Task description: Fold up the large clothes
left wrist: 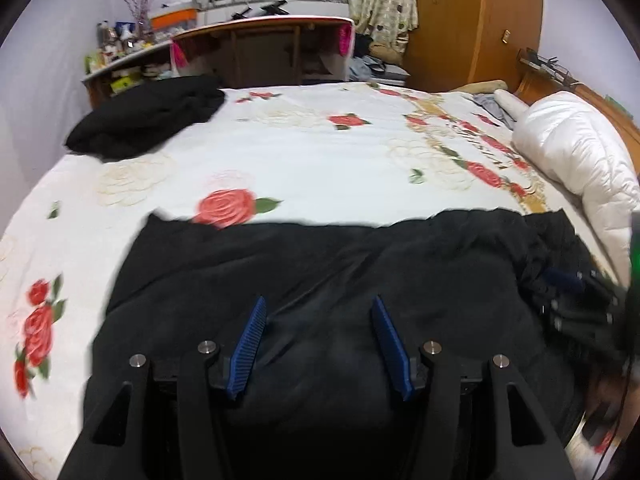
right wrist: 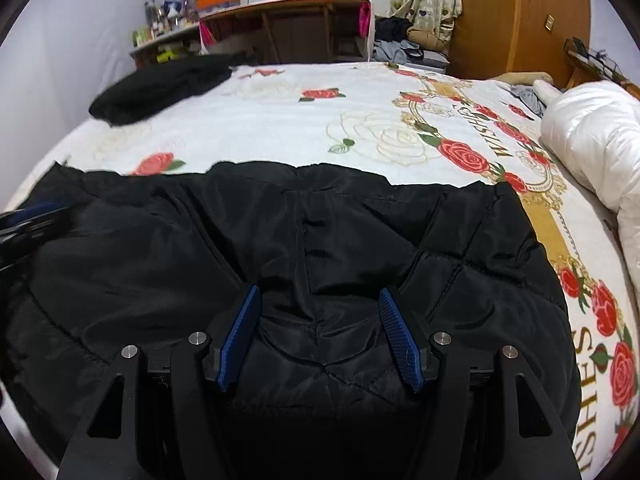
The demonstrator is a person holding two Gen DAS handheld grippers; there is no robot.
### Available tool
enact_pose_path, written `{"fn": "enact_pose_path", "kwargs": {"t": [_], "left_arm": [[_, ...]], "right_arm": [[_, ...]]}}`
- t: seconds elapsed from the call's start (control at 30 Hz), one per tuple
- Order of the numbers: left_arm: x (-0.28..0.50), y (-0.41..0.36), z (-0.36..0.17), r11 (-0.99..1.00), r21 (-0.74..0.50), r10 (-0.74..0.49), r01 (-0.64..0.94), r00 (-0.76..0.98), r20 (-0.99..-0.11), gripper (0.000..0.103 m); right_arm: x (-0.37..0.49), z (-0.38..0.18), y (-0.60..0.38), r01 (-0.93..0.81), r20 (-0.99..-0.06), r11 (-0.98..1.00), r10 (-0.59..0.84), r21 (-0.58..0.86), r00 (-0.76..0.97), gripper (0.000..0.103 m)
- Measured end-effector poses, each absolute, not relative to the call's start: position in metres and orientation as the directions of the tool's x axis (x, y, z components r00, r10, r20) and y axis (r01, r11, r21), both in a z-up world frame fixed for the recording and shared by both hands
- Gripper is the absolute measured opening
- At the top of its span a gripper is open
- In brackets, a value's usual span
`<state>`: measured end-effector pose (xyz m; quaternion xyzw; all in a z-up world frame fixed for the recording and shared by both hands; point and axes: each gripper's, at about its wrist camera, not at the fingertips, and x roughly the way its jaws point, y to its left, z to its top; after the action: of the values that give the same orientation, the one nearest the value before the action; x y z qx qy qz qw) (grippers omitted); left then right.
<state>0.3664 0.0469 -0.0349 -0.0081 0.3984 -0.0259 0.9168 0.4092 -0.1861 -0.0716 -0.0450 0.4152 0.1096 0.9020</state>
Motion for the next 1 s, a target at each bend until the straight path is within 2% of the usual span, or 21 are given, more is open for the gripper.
{"fn": "enact_pose_path", "kwargs": {"t": [0.2, 0.4, 0.57, 0.67, 0.83, 0.9, 1.0], "left_arm": [[0.38, 0.048, -0.065, 0.999, 0.029, 0.009, 0.024, 0.612, -0.791, 0.057], [0.417, 0.054, -0.086, 0.999, -0.034, -0.029, 0.001, 0.555, -0.832, 0.057], [0.421, 0.053, -0.095, 0.999, -0.034, -0.029, 0.0, 0.55, -0.834, 0.058], [0.42, 0.053, -0.092, 1.0, -0.031, -0.028, 0.004, 0.544, -0.839, 0.058], [0.419, 0.054, -0.086, 0.999, -0.033, -0.034, 0.013, 0.552, -0.833, 0.057], [0.418, 0.053, -0.085, 0.999, -0.029, -0.033, 0.016, 0.559, -0.829, 0.057], [0.418, 0.053, -0.08, 0.999, -0.033, -0.037, 0.018, 0.553, -0.833, 0.057]], "right_arm": [[0.426, -0.089, -0.19, -0.215, -0.828, 0.976, 0.152, 0.04, 0.539, 0.062], [0.444, -0.097, -0.191, -0.179, -0.869, 0.983, 0.131, 0.05, 0.478, 0.062], [0.449, -0.096, -0.187, -0.166, -0.874, 0.986, 0.109, 0.033, 0.474, 0.062], [0.444, -0.08, -0.194, -0.161, -0.86, 0.985, 0.141, 0.069, 0.491, 0.062], [0.38, -0.018, -0.23, -0.146, -0.742, 0.977, 0.215, 0.158, 0.635, 0.061], [0.353, -0.013, -0.238, -0.157, -0.717, 0.973, 0.23, 0.169, 0.658, 0.061], [0.348, -0.055, -0.233, -0.166, -0.803, 0.981, 0.181, 0.104, 0.567, 0.06]]}}
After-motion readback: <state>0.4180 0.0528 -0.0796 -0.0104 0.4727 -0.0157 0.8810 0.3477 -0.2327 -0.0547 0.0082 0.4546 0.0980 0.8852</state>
